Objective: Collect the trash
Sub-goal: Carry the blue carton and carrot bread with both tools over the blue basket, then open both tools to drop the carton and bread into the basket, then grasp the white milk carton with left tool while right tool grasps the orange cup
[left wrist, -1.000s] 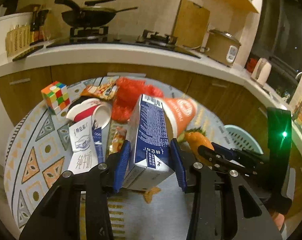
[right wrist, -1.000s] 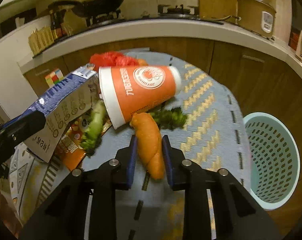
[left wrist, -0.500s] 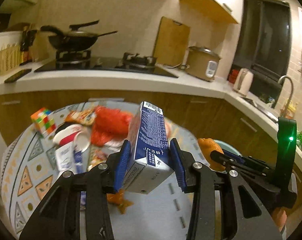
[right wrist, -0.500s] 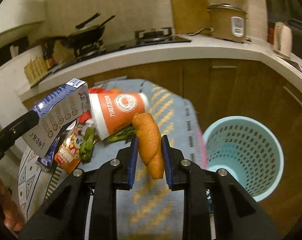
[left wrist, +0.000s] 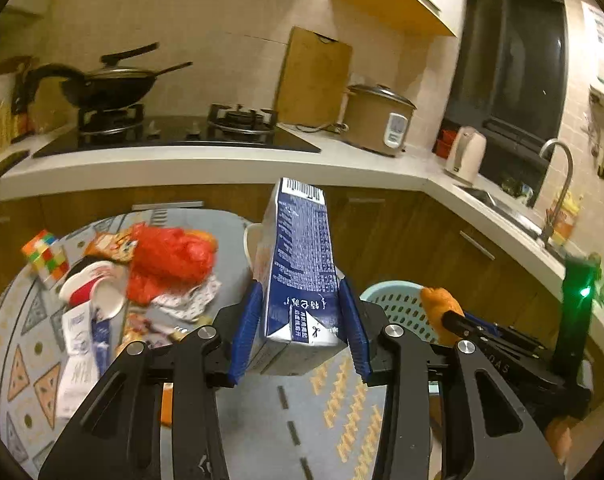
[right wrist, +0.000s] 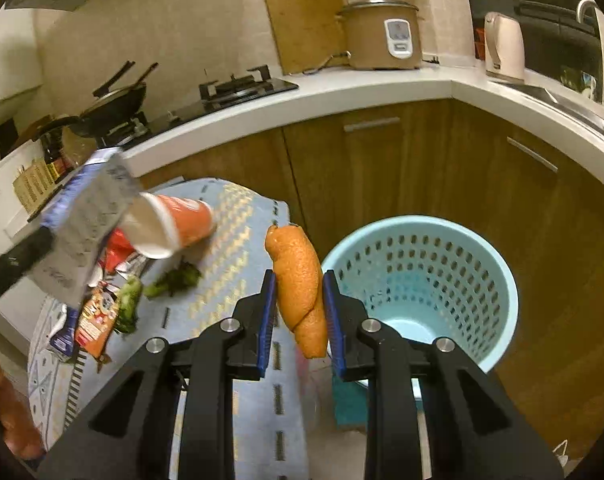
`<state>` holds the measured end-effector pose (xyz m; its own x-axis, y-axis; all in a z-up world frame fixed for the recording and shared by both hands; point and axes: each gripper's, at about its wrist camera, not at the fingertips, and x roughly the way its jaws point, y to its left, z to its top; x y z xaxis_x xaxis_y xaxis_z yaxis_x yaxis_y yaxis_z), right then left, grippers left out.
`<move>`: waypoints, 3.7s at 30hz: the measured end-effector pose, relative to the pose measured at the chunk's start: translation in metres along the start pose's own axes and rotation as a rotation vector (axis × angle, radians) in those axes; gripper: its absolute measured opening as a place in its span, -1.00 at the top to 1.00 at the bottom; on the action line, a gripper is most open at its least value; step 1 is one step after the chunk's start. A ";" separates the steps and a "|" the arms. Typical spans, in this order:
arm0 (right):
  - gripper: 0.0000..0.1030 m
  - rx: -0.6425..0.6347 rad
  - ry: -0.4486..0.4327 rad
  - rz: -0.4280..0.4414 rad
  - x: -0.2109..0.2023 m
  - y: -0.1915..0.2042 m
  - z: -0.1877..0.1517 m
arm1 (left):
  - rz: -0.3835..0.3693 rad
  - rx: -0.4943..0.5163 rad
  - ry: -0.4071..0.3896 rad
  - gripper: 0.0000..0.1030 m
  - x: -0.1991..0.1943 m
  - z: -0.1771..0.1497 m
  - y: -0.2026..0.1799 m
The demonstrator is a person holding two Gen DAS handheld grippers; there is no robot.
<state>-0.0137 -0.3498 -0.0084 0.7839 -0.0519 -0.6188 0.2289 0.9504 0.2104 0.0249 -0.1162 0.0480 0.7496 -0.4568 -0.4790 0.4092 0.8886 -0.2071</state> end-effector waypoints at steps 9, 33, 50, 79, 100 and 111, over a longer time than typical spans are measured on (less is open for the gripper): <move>0.60 0.022 -0.009 -0.024 0.005 -0.018 -0.004 | -0.018 -0.071 -0.009 0.26 -0.055 -0.016 0.030; 0.57 0.277 0.240 -0.241 0.069 -0.129 -0.042 | -0.387 0.042 0.445 0.24 0.188 -0.060 -0.122; 0.22 0.295 0.241 -0.251 0.066 -0.134 -0.042 | -0.342 0.064 0.386 -0.15 0.162 -0.048 -0.105; 0.32 -0.128 0.072 0.087 0.042 0.121 -0.013 | 0.239 -0.191 0.236 -0.61 0.012 -0.030 0.171; -0.27 0.011 0.236 0.216 0.110 0.147 0.015 | 0.205 -0.247 0.372 -0.02 0.058 -0.060 0.203; 0.60 -0.006 0.233 0.172 0.118 0.156 0.018 | 0.148 -0.271 0.300 -0.01 0.038 -0.062 0.203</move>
<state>0.1247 -0.2127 -0.0347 0.6571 0.1815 -0.7316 0.0998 0.9411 0.3231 0.1043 0.0494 -0.0650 0.5891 -0.3267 -0.7391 0.1269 0.9407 -0.3147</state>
